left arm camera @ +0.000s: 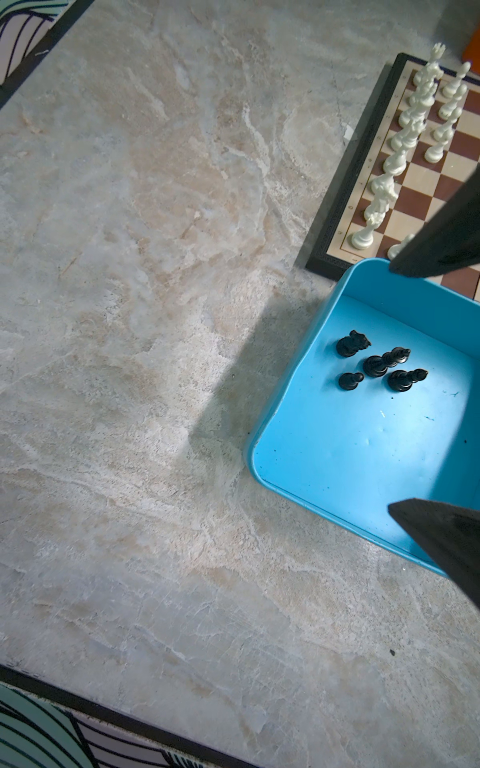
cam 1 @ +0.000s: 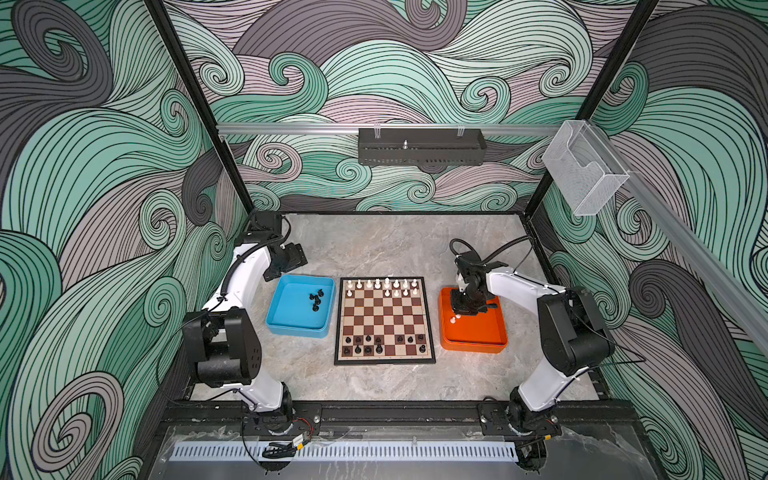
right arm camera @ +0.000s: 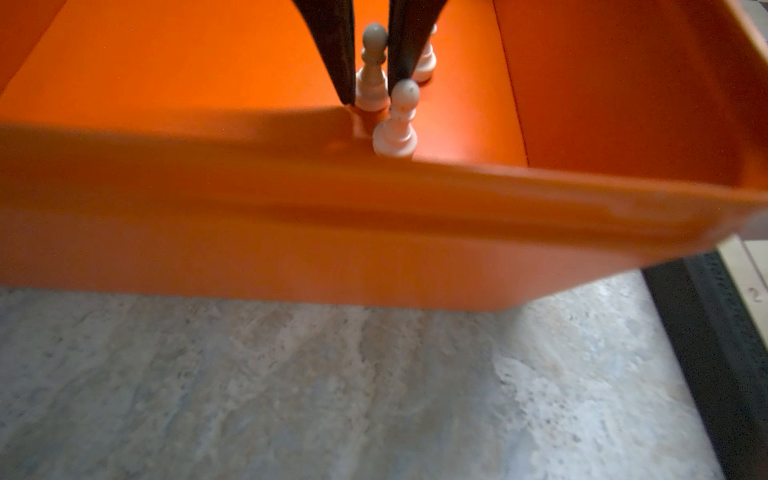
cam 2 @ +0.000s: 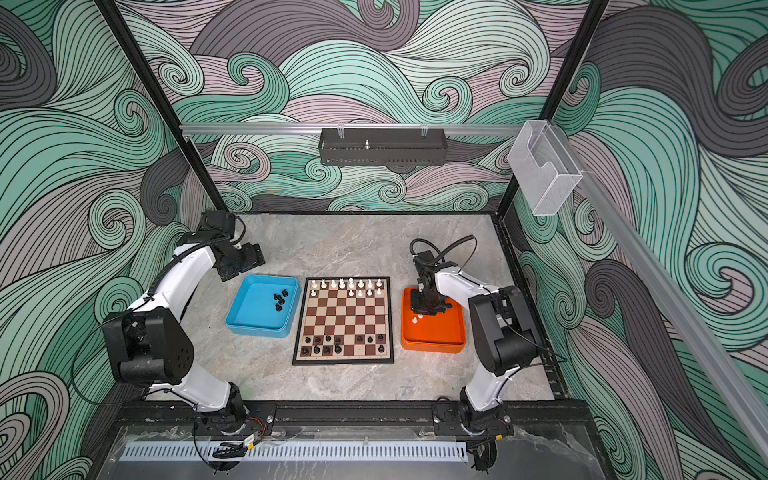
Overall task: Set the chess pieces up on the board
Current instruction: 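Lower the right gripper into the orange tray and grasp a white pawn, then lift the white pawn and carry it with the right gripper over the board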
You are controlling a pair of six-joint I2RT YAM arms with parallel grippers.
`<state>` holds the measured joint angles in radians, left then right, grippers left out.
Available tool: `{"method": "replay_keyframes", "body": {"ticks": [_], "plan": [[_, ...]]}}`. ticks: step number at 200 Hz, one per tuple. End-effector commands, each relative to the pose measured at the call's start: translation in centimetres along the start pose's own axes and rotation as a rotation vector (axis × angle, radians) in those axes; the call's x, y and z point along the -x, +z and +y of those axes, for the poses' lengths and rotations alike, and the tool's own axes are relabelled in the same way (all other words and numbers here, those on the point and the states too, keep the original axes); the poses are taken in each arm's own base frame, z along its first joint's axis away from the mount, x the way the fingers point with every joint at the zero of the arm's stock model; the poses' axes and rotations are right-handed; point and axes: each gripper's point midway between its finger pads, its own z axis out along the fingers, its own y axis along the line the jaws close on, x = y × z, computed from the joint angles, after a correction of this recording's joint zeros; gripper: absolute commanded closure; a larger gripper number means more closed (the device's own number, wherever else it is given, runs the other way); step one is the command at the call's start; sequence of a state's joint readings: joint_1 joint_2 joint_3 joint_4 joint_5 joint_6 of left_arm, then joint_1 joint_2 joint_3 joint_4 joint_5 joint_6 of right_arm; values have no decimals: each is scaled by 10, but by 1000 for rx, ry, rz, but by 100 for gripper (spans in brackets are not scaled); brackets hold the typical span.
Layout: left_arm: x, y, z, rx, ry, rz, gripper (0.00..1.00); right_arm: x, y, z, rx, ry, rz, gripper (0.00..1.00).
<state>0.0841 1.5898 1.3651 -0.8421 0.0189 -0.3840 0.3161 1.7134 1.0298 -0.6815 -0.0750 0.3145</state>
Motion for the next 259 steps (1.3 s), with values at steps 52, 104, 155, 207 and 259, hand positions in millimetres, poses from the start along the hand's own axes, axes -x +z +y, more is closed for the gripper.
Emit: {"method": "replay_keyframes", "body": {"ticks": [52, 104, 155, 207, 259], "plan": [[-3, 6, 3, -3, 0, 20, 14, -2, -9, -2, -19, -4, -2, 86], [-3, 7, 4, -2, 0, 20, 14, 0, -30, 0, -13, -15, -33, 86], [-1, 9, 6, 3, 0, 21, 14, 10, -66, 14, 12, -65, -90, 86], [23, 12, -8, -66, -61, 17, 14, 41, -97, 67, 68, -179, -170, 85], [51, 15, -23, -110, 4, -26, 14, 69, -100, 148, 121, -304, -199, 85]]}}
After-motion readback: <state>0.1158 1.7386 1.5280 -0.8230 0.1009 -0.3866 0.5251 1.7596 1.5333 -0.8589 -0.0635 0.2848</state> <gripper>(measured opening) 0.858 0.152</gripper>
